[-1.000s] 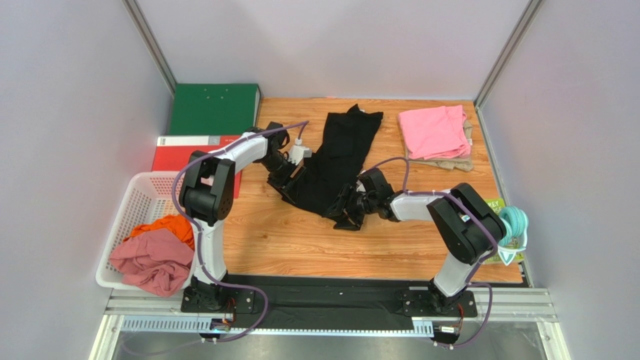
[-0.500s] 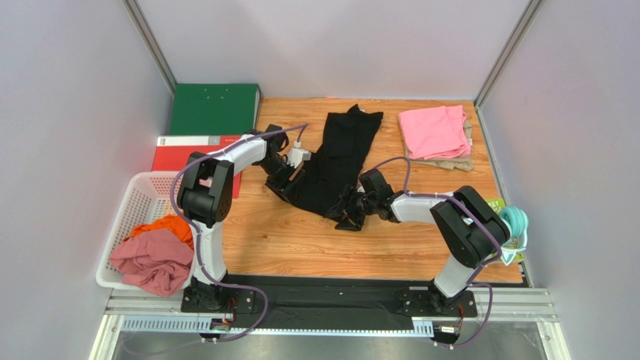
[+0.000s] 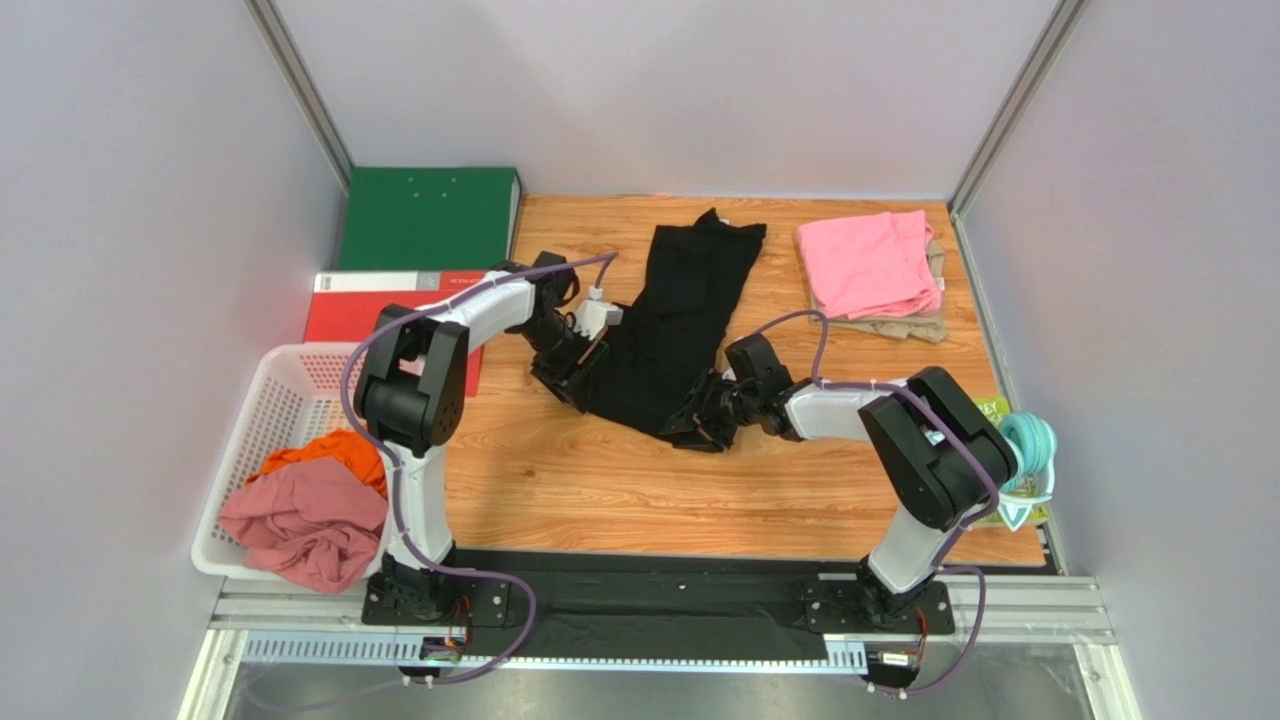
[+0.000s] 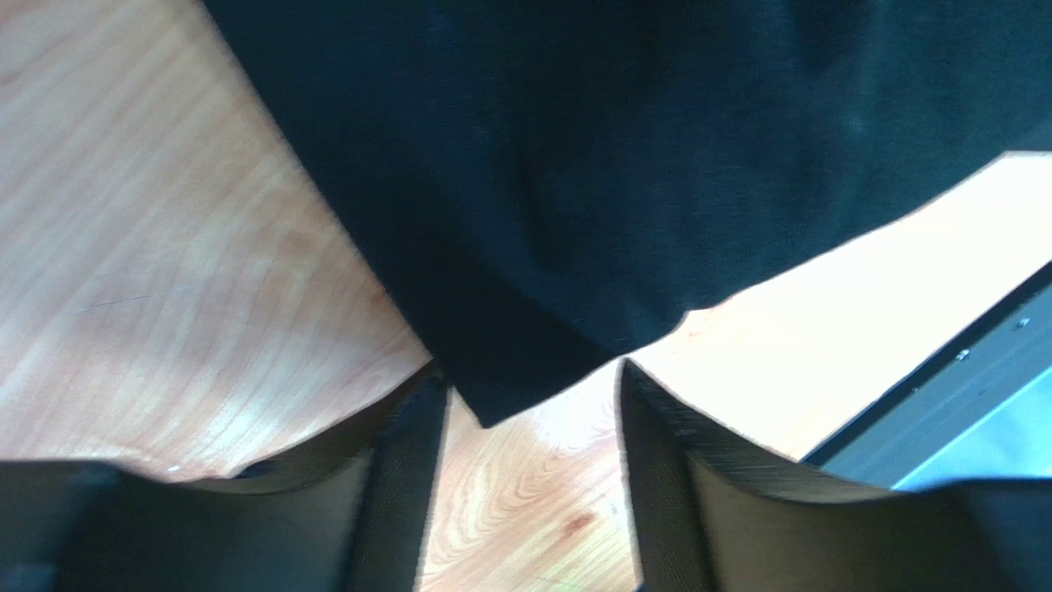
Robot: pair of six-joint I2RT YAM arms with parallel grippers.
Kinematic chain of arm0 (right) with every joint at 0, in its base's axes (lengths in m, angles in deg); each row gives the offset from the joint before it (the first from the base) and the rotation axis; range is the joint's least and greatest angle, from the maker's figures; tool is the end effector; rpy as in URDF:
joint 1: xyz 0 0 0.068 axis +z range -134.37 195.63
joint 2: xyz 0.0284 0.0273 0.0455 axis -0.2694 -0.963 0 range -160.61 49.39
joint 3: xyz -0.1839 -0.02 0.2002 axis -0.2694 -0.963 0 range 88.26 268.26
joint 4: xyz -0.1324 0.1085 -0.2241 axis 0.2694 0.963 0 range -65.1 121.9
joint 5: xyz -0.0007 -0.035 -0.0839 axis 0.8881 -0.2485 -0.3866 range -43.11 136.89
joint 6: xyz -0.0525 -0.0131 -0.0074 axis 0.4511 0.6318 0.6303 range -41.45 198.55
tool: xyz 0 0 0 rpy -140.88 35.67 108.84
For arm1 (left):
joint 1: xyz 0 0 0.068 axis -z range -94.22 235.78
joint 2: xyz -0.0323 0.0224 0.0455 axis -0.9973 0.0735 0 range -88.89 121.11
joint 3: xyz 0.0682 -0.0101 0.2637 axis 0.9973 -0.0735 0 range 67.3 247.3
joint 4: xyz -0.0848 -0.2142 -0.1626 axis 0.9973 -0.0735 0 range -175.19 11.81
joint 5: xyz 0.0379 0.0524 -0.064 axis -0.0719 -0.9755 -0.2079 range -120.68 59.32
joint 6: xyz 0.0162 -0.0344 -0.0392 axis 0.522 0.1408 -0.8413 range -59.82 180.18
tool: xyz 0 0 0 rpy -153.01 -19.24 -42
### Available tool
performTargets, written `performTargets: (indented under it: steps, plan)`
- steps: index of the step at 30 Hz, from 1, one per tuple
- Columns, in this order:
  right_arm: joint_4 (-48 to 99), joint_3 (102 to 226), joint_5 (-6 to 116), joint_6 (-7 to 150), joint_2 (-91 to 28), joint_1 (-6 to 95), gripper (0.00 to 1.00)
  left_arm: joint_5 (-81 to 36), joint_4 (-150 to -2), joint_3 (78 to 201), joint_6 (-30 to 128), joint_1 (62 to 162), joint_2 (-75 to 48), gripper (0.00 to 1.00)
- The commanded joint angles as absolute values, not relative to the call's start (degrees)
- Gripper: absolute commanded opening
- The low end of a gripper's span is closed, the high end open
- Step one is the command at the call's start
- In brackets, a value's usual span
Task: Fold and stack the t-shirts
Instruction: Grab one side of the 2/3 rectangular tshirt with both arms, then fold the long partially folded tshirt into a neat square
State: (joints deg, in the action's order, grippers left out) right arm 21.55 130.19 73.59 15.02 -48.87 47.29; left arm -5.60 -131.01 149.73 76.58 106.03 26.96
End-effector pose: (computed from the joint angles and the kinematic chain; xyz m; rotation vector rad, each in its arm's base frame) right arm 0.2637 0.1820 0.1006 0.5577 2.7685 1.1468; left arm 0.3678 -0.1522 0.1470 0.9696 2.8577 -0.6740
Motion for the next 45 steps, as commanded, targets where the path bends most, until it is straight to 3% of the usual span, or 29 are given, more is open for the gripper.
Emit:
performTargets:
  steps: [1,3,9,13,14,16,17,18,20,31,45]
  plan:
    - [23.41,128.25,70.0,17.37,-45.89,46.39,0.41,-6.42,-130.57,150.97,75.83,108.89,26.6,0.66]
    - [23.41,128.07,70.09,17.2,-45.54,46.48,0.4,-6.68,-130.31,150.53,75.3,109.69,26.42,0.7]
    - [22.79,128.16,70.53,16.94,-45.62,46.48,0.37,-7.82,-129.69,150.71,75.39,109.78,26.86,0.7]
    - [22.09,128.42,71.14,16.58,-46.5,46.39,0.34,-8.79,-129.08,150.18,75.91,109.78,27.3,0.63]
    - [22.0,128.6,71.15,16.76,-46.76,46.48,0.33,-8.7,-129.17,149.75,76.0,109.78,27.39,0.58]
    - [22.09,128.86,71.15,16.93,-46.85,46.3,0.23,-8.53,-129.43,149.65,76.27,109.78,27.13,0.17]
    - [22.7,129.73,71.15,17.2,-46.94,46.22,0.19,-8.79,-129.6,149.74,76.27,109.78,26.86,0.04]
    - [23.23,130.18,71.15,17.63,-46.94,46.04,0.09,-8.97,-130.04,149.74,76.53,109.78,25.9,0.0]
    - [24.63,131.32,71.15,19.21,-46.59,45.43,0.0,-9.32,-130.83,149.65,76.79,109.78,24.58,0.0]
    - [38.6,128.7,69.74,21.68,-30.01,46.39,0.0,-8.88,-141.37,147.2,79.16,109.87,11.75,0.0]
    - [48.19,117.36,64.47,9.39,-2.94,58.42,0.0,-5.37,-158.34,140.43,83.74,116.01,-3.98,0.0]
